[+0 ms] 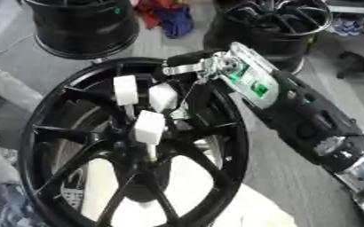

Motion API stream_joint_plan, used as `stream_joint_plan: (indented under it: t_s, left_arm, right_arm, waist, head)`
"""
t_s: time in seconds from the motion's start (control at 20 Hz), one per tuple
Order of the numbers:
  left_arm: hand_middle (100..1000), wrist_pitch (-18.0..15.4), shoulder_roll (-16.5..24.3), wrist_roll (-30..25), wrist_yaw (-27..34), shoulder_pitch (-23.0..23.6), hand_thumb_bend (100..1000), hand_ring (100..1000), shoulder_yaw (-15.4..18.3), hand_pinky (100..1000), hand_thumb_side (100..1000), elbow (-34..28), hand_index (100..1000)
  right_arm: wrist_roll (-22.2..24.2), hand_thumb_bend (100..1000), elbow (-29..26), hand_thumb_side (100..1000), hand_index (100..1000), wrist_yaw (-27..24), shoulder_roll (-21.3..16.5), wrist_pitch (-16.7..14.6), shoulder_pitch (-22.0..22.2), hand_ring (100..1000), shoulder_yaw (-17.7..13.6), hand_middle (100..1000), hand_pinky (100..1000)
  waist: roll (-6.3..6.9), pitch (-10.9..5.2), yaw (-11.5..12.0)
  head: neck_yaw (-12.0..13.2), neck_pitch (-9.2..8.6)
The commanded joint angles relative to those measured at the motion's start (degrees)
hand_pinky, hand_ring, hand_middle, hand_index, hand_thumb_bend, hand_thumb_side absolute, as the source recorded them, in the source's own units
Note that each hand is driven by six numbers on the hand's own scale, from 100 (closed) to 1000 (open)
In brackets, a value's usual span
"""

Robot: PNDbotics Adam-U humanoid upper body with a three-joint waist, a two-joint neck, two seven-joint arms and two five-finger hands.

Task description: Pull the pin out of the wheel hub.

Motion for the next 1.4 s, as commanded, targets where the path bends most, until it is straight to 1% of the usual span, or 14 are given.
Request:
stream_joint_plan:
  t_s: [0.05,0.55,0.75,0.95,1.1,1.2,1.3,1.4]
  left_arm:
    - [674,-0.07,0.45,-0.16,-0.11,-0.82,408,660,-0.12,577,271,-0.9,741]
    - [674,-0.04,0.56,-0.14,-0.14,-0.72,407,660,-0.09,577,271,-0.81,741]
    - [674,-0.01,0.69,-0.1,-0.16,-0.58,407,661,-0.02,577,271,-0.76,741]
    - [674,0.02,0.92,0.0,-0.2,-0.38,407,661,0.09,577,271,-0.7,741]
    - [674,0.06,1.08,0.11,-0.26,-0.12,407,661,0.23,577,271,-0.62,741]
    - [674,0.07,1.18,0.26,-0.31,0.09,407,661,0.4,577,271,-0.6,741]
    - [674,0.07,1.2,0.47,-0.3,0.23,407,662,0.61,577,271,-0.62,741]
    - [674,0.07,1.1,0.73,-0.25,0.33,407,662,0.87,577,271,-0.65,741]
  right_arm:
    - [-1.48,100,-0.95,191,595,-0.11,-1.08,0.36,-1.51,397,-0.92,519,376]
    - [-2.86,100,-4.58,176,585,-2.13,-2.36,1.65,-2.53,385,-1.9,502,362]
    - [-2.93,100,-7.2,173,584,-4.18,-4.13,2.77,-3.09,386,-3.08,497,363]
    - [-3.55,100,-11.1,165,582,-7.16,-7.25,4.3,-3.24,381,-5.3,491,359]
    - [-5.62,100,-14.47,153,583,-9.51,-10.97,5.57,-2.34,381,-8.48,488,360]
    - [-7.8,100,-16.63,142,583,-10.61,-14.02,6.26,-0.48,381,-11.26,488,361]
    - [-10.87,100,-18.84,131,581,-11.48,-17.58,6.71,3.24,382,-14.78,486,365]
    - [-14.65,100,-21.14,110,583,-12.07,-21.18,7.13,9.31,385,-18.89,488,370]
  waist:
    - [0.26,-0.67,0.08]
    - [0.17,-0.84,-0.19]
    - [0.07,-1.04,-0.47]
    - [-0.09,-1.32,-1.04]
    - [-0.13,-1.6,-1.87]
    - [-0.09,-1.74,-2.39]
    - [0.06,-1.79,-2.89]
    - [0.3,-1.76,-3.36]
  head:
    - [-0.13,0.27]
    - [-0.18,0.27]
    - [-0.1,0.27]
    - [0.11,0.27]
    - [0.55,0.27]
    - [0.86,0.27]
    - [1.24,0.27]
    - [1.68,0.27]
